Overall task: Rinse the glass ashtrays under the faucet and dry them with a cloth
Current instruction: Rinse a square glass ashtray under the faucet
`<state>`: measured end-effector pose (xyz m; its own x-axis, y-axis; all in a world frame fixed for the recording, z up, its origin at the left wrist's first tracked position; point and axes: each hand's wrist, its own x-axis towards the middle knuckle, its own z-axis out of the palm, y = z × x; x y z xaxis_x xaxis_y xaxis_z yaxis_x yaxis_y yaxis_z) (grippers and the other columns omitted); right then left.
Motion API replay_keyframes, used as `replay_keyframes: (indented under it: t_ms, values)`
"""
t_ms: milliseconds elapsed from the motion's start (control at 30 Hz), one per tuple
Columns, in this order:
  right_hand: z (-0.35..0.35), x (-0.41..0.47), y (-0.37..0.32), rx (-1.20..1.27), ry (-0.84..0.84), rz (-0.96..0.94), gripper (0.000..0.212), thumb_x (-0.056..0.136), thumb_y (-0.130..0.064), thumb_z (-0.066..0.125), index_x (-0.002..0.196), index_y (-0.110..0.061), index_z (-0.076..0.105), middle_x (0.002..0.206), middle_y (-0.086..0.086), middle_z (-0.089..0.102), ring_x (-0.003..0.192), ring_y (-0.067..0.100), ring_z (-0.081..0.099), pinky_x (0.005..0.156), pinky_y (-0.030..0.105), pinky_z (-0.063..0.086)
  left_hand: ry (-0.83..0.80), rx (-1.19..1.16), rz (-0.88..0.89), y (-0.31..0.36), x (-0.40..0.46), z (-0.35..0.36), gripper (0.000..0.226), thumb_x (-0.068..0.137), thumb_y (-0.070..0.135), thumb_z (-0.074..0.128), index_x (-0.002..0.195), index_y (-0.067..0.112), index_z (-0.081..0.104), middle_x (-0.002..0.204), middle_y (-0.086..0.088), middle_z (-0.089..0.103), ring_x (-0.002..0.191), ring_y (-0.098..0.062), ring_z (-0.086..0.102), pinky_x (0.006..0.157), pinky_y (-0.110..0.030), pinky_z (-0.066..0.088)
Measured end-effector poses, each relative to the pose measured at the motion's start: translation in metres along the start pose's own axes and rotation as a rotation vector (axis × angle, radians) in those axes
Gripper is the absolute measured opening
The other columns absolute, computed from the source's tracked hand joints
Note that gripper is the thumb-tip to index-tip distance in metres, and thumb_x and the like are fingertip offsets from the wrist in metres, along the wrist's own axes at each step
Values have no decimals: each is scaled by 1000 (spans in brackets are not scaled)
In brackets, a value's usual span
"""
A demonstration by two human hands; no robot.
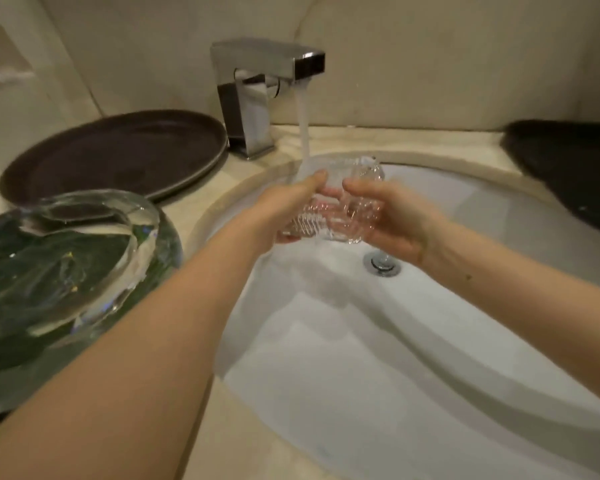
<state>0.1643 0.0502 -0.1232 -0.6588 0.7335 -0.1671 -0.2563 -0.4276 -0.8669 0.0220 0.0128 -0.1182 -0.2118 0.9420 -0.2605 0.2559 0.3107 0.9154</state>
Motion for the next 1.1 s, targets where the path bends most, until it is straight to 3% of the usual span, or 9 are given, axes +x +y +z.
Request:
replay_keyframes:
  t_ms: [133,233,333,467,600,700,900,1000,1100]
  values:
    - [3,-8,-7,44,-37,-7,26,90,-3,44,109,1,61,92,10,69,76,20,70,66,31,59,48,32,107,2,0,3,72,75,58,67,130,17,46,124,2,57,111,-18,54,91,-34,44]
    - [4,-9,-9,101,-136,29,30,79,-4,47,98,-3,70,99,11,69,85,23,70,74,38,57,115,54,135,4,1,4,57,78,61,59,119,22,49,107,4,67,104,-19,60,84,-33,48]
    - [8,-6,-5,106,-42,44,17,86,0,47,94,-8,60,97,10,67,83,23,68,71,41,57,259,-88,6,3,8,-1,72,80,69,49,127,15,52,104,-4,70,101,-29,64,92,-45,50]
    - [14,1,-1,-166,125,-29,6,96,-11,47,91,-9,49,79,5,51,64,16,55,57,30,48,378,-476,-167,2,16,-3,55,94,60,31,89,13,60,85,-8,69,77,-25,66,75,-35,55]
    - [18,18,-7,-612,466,-91,53,95,-46,41,127,-4,43,106,6,52,93,21,52,75,32,41,146,-543,-114,9,6,4,59,94,61,28,109,13,59,79,-4,69,66,-18,67,60,-30,55]
    - [20,26,-6,-731,628,-112,70,86,-61,47,127,-4,45,113,7,55,102,26,53,78,34,43,184,-211,84,5,0,9,41,87,56,51,115,27,51,90,9,61,81,-12,62,58,-24,51]
    - [23,27,-5,-469,513,45,54,89,-65,34,90,-14,50,74,3,53,61,18,52,50,25,40,400,-186,57,5,5,3,50,96,52,34,114,8,52,113,-13,62,100,-30,61,86,-46,52]
    - [21,20,-7,-317,381,72,52,93,-58,34,95,-11,56,79,5,63,65,20,61,51,25,45,465,-372,-138,10,6,-3,47,101,45,27,96,7,54,77,-6,59,76,-24,60,76,-39,54]
    - [11,10,-15,-214,160,65,35,97,-39,41,104,-7,54,79,4,61,66,16,60,60,30,49,367,-584,-205,12,2,-3,45,102,42,26,82,11,52,48,1,55,40,-13,55,47,-25,50]
